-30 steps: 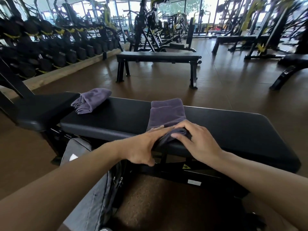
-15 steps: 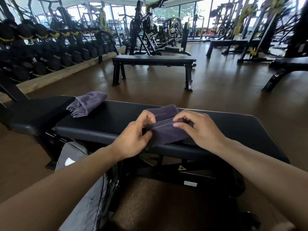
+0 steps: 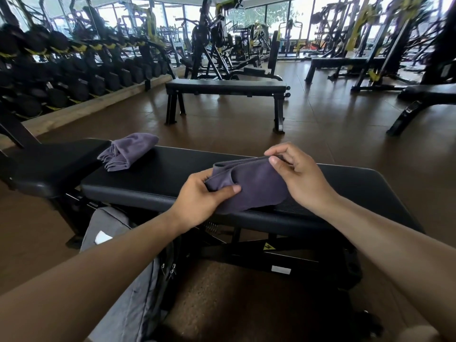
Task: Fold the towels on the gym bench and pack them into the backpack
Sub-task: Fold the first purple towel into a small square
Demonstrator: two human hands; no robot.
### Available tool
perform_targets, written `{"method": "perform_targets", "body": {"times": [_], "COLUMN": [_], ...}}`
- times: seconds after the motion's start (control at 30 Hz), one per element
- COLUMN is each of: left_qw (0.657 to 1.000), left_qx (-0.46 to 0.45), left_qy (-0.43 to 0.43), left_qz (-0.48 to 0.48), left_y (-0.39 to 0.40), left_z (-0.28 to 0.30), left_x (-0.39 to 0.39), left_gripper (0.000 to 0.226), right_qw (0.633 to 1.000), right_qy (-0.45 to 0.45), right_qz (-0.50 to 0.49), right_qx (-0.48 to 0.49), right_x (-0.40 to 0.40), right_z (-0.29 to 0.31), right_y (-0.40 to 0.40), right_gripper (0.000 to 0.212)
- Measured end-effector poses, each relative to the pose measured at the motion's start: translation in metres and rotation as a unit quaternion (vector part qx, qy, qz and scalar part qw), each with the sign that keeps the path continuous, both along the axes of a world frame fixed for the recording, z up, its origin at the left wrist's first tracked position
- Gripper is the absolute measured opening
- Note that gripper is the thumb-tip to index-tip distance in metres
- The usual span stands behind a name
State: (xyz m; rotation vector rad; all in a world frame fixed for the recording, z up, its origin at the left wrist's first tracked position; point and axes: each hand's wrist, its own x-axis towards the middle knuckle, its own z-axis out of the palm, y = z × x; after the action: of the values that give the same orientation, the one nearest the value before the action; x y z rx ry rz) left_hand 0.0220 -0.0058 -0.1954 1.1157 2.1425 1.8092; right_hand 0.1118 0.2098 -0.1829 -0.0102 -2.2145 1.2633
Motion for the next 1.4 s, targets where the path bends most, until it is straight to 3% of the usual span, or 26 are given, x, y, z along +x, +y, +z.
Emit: {"method": "perform_targets", "body": {"times": [0.07,0.17,0.3,0.53,0.67,0.77,0.87,0.97,1.1,1.3,1.4], "left_qw": [1.000,0.997,0.987,0.977,0.959,0.931,0.918,0.939,0.944,0.942,0.956], "left_qx": [0.003,-0.006,-0.018,-0.059,-0.025,0.005,-0.002,-0.027,-0.007,0.017,0.004], "left_qy": [-0.021,-0.076,-0.156,-0.203,-0.270,-0.335,-0.372,-0.335,-0.328,-0.328,-0.267], "left_qz": [0.011,0.003,-0.029,-0.025,-0.083,-0.147,-0.134,-0.073,-0.037,-0.065,-0.120], "left_y": [0.000,0.000,0.003,0.013,0.016,0.015,0.013,0.014,0.013,0.012,0.009], "left_z": [0.000,-0.001,-0.001,0.002,0.004,0.007,0.010,0.008,0.007,0.011,0.009], "left_x": [0.000,0.001,0.002,0.010,0.013,0.013,0.014,0.011,0.008,0.010,0.009], "left_gripper": [0.019,0.014,0.020,0.040,0.037,0.048,0.047,0.034,0.033,0.044,0.046], "right_qw": [0.998,0.986,0.982,0.950,0.957,0.963,0.961,0.961,0.972,0.973,0.976], "right_qy": [-0.027,-0.031,-0.063,0.012,0.017,0.012,0.014,0.009,0.010,-0.022,-0.043], "right_qz": [0.001,-0.024,-0.014,0.006,0.008,0.021,0.027,0.019,-0.001,-0.052,-0.066], "right_qx": [0.053,0.160,0.175,0.311,0.291,0.270,0.276,0.276,0.236,0.226,0.202], "right_x": [0.002,0.003,0.004,0.005,0.003,0.001,0.002,0.003,0.002,0.002,0.003], "right_z": [0.000,-0.002,-0.001,0.004,0.003,0.003,0.002,0.001,0.002,0.005,0.007], "right_y": [0.002,0.005,0.001,-0.025,-0.036,-0.038,-0.040,-0.042,-0.043,-0.041,-0.042], "right_gripper": [0.009,0.020,0.029,0.031,0.029,0.020,0.013,0.015,0.024,0.025,0.030]}}
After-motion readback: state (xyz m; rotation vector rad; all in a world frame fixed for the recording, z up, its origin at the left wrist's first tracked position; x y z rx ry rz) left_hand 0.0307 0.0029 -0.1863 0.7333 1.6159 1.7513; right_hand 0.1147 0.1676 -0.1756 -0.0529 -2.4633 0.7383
